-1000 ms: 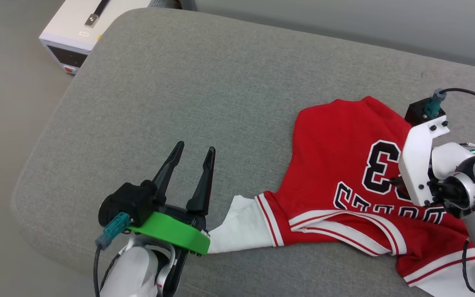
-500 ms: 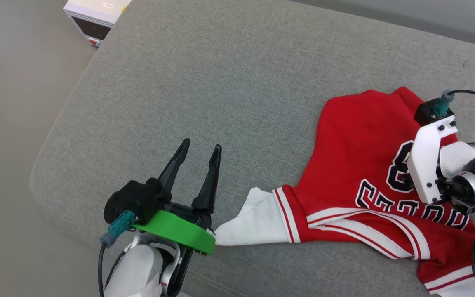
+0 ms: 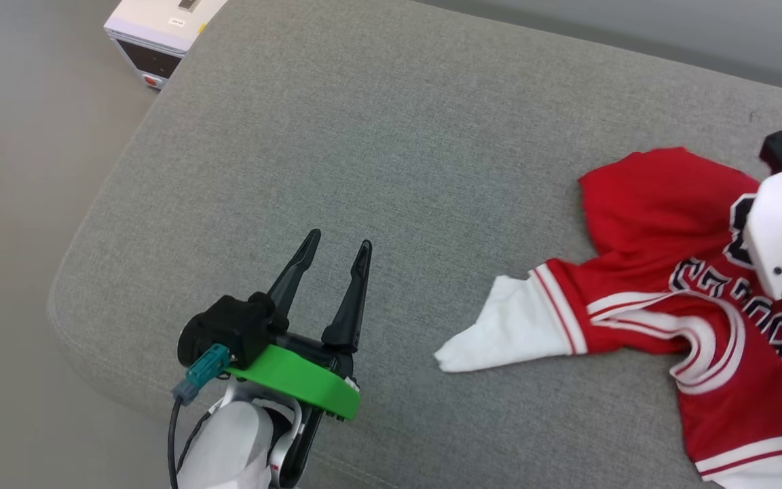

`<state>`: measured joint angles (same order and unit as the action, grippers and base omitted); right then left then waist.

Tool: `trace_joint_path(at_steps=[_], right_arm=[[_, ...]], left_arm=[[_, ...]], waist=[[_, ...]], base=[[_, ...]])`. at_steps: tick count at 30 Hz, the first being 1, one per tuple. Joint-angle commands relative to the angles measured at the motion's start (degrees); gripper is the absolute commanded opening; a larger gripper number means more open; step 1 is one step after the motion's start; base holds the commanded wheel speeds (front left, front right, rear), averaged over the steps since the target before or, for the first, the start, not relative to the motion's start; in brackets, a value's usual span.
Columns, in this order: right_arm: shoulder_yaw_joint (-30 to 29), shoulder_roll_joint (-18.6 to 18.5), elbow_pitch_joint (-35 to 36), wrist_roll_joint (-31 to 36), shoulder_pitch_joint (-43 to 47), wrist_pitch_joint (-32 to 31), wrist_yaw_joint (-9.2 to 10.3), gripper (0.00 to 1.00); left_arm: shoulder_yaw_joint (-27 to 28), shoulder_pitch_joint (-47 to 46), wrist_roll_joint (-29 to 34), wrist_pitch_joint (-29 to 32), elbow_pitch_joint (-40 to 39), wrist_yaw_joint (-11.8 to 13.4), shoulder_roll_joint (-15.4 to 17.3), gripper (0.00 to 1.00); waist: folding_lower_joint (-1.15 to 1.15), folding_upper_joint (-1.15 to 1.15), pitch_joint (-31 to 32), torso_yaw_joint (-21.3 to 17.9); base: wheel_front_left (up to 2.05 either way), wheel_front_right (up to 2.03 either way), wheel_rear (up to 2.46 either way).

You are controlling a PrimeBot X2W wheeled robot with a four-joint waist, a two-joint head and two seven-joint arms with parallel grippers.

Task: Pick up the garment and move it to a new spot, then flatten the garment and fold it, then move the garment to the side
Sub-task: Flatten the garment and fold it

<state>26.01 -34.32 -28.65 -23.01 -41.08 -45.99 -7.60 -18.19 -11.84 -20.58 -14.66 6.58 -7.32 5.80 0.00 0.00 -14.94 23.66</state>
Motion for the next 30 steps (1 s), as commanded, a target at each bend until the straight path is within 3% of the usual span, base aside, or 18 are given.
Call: trace_joint_path(at_steps=[1,7,15,16,17,30], right_arm=[[0.73,-1.04,-1.21,1.05,-2.19,2.06,0.11,0.00],[3.30,-3.76,-6.90,4.36,-9.25,9.83,0.11,0.00],[5.70,-3.28,-16.36,7.87,-16.22,18.76,0.11,0.00],[5.76,-2.79,-17.51,7.88,-16.55,19.82,0.11,0.44],[5.86,-2.25,-18.48,7.92,-16.80,21.04,0.11,1.00],[3.64,4.72,-24.04,-0.40,-14.96,36.80,0.11,1.00]], left_arm=[[-0.09,-1.02,-0.49,-0.34,-0.16,-0.16,0.31,1.00],[-0.59,-1.55,-0.76,-0.34,-0.31,-0.16,0.32,1.00],[-0.96,-2.40,-1.01,-0.34,-0.38,-0.16,-0.08,1.00],[-0.88,-2.45,-1.02,-0.34,-0.35,-0.16,-0.12,1.00],[-0.71,-2.45,-1.00,-0.34,-0.31,-0.16,-0.15,1.00],[1.19,-1.52,-1.40,-0.34,1.66,-0.16,0.86,1.00]], waist=[[0.00,0.00,-0.42,0.19],[0.00,0.00,-2.07,1.24],[0.00,0.00,-3.95,2.73],[0.00,0.00,-4.01,2.74],[0.00,0.00,-3.99,2.61],[0.00,0.00,2.67,-4.09]], base=[[0.00,0.00,0.00],[0.00,0.00,0.00],[0.00,0.00,0.00],[0.00,0.00,0.00],[0.00,0.00,0.00],[0.00,0.00,0.00]])
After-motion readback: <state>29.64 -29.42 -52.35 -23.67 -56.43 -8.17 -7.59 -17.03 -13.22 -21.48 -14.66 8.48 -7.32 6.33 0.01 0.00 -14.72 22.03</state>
